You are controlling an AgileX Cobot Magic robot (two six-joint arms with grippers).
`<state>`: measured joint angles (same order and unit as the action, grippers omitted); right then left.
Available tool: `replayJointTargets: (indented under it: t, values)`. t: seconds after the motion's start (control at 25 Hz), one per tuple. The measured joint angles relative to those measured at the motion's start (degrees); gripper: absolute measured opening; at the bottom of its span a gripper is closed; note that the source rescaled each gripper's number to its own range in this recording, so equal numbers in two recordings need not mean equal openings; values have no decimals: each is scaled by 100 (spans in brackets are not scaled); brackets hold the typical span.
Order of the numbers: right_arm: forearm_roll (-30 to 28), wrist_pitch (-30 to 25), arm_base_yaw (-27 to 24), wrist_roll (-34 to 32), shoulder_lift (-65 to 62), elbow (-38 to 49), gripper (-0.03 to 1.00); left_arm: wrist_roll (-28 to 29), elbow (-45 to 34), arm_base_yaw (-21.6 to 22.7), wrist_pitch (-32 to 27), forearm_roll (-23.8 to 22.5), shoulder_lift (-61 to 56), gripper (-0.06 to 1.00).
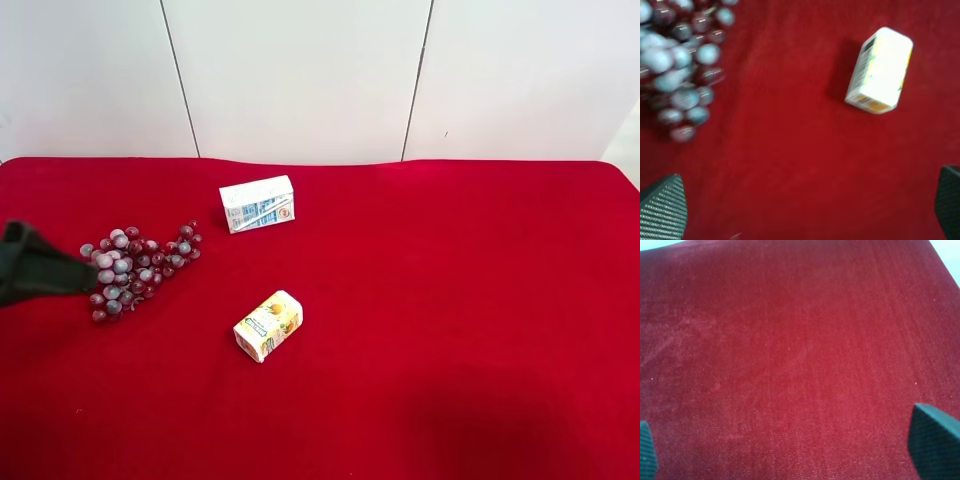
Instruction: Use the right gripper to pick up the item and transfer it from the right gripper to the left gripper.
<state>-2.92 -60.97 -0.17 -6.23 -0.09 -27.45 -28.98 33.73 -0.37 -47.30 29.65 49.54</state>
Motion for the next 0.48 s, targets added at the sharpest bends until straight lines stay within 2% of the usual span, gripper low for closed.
replayJointTargets:
  t: [0.24,0.36,0.48]
  values:
    - [0,0,0,0,0,0,100,756,0,104,-789,-1214,-1087,100]
    - [0,0,0,0,0,0,100,852,0,104,-1179,-1520,-1536,100]
    - [0,0,0,0,0,0,100,860,0,104,-1273,-1619,-1933,100]
